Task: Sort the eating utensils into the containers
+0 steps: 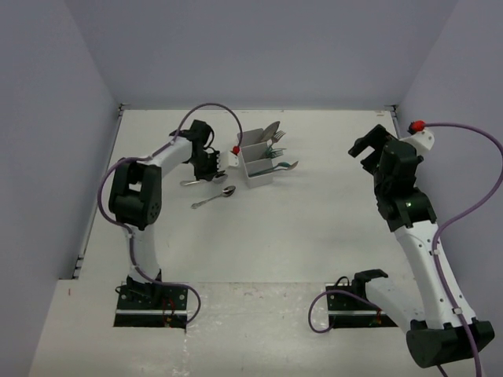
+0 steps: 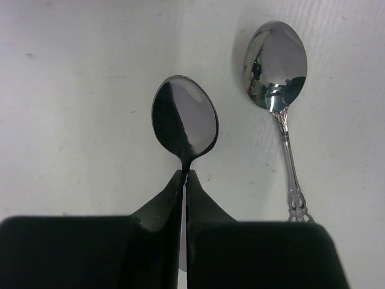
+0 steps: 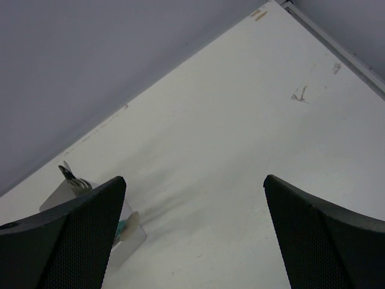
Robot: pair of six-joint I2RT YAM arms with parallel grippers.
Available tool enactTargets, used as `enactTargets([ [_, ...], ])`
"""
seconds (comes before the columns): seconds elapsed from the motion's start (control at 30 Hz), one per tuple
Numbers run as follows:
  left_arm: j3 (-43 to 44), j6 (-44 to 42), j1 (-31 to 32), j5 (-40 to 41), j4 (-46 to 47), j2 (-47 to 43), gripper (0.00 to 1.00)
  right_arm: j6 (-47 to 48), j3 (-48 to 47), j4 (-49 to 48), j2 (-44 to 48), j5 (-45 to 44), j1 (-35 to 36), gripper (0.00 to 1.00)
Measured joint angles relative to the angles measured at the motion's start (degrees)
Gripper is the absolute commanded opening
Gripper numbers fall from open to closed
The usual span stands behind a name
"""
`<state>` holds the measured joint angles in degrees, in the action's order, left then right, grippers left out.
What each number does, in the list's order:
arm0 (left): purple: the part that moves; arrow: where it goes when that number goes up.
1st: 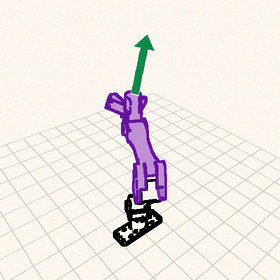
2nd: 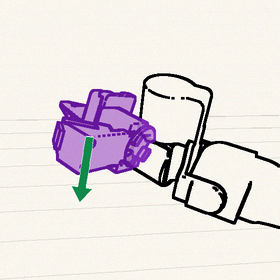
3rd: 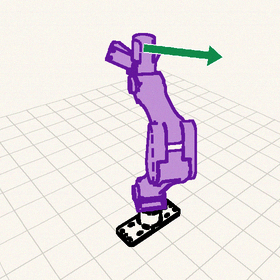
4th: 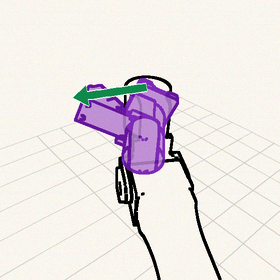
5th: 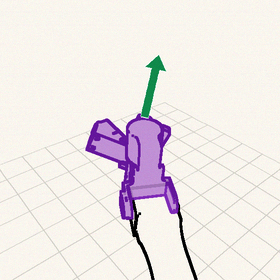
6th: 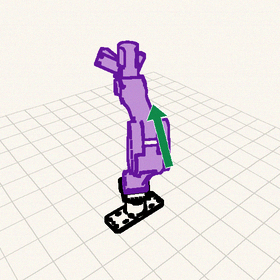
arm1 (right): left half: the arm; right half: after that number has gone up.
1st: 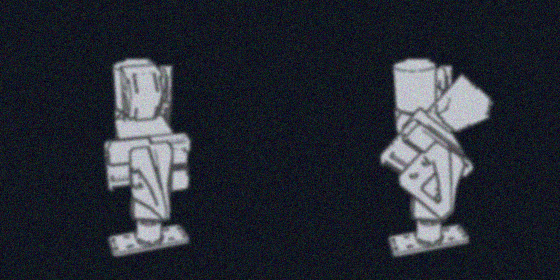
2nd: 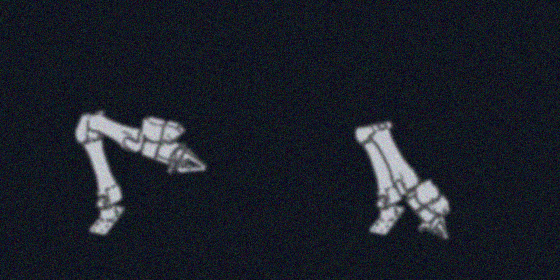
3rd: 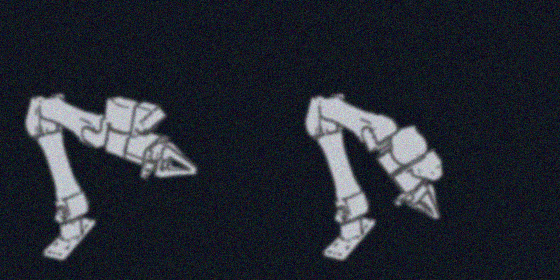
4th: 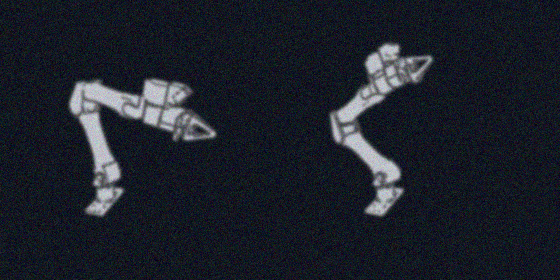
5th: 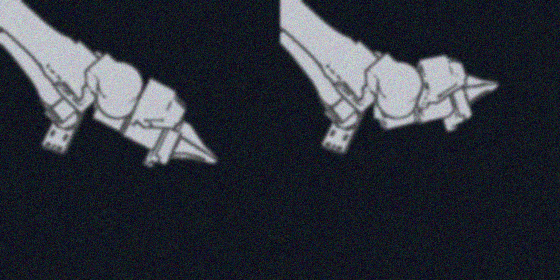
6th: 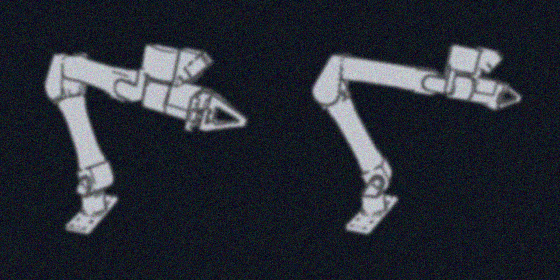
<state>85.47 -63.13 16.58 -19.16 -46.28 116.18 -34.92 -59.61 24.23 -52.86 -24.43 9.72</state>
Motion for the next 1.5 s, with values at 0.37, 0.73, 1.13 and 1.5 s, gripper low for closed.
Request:
enactTargets([
  [0.37, -0.11, 10.69, -0.2, -3.85, 9.86, -17.97, 0.0, -0.07, 0.15, -2.45, 7.32, 0.15, 0.0, 0.99],
  [0.73, -29.79, 55.84, 0.13, -14.08, 70.53, -38.32, 0.0, 0.9, 2.01, -5.68, 14.51, -0.52, -0.02, 0.99],
  [1.13, -33.62, 71.89, 7.32, -21.44, 95.08, -30.77, 0.0, 1.44, 3.13, -5.99, 14.99, 0.2, -0.02, 0.99],
  [1.5, -32.87, 62.9, 10.88, -26.4, 97.13, -20.17, 0.0, 1.36, 3.93, -6.25, 13.94, 0.2, -0.02, 0.99],
])
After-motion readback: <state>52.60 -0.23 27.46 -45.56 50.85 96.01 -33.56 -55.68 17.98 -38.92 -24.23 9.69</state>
